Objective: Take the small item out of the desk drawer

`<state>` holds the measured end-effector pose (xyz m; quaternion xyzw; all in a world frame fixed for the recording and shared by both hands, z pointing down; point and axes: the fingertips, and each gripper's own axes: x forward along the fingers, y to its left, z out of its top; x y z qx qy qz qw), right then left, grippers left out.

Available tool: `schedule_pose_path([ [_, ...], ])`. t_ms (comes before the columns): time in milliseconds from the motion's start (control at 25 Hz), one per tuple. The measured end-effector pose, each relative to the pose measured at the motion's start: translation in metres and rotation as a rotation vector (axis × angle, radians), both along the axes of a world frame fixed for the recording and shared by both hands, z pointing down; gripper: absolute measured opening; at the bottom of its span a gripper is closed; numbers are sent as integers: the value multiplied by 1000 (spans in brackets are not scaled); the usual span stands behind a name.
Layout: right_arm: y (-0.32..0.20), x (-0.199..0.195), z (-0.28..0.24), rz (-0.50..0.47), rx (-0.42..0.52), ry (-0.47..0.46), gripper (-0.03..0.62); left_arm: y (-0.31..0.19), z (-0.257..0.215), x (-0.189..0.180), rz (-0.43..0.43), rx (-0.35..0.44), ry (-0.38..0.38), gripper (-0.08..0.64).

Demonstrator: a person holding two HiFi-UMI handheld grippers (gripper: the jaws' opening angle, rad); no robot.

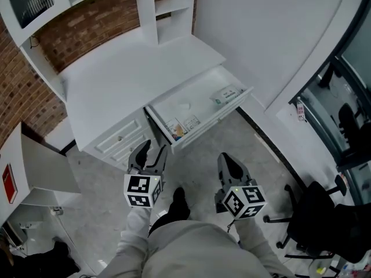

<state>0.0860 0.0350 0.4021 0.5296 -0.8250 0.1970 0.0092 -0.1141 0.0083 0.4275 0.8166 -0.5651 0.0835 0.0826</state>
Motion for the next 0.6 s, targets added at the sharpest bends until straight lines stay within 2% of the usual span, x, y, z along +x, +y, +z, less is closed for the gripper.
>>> schedule_pose_path([
  [600,-86,-28,6,77,-5,-12,28,-101,19,-22,93,-39,-37,217],
])
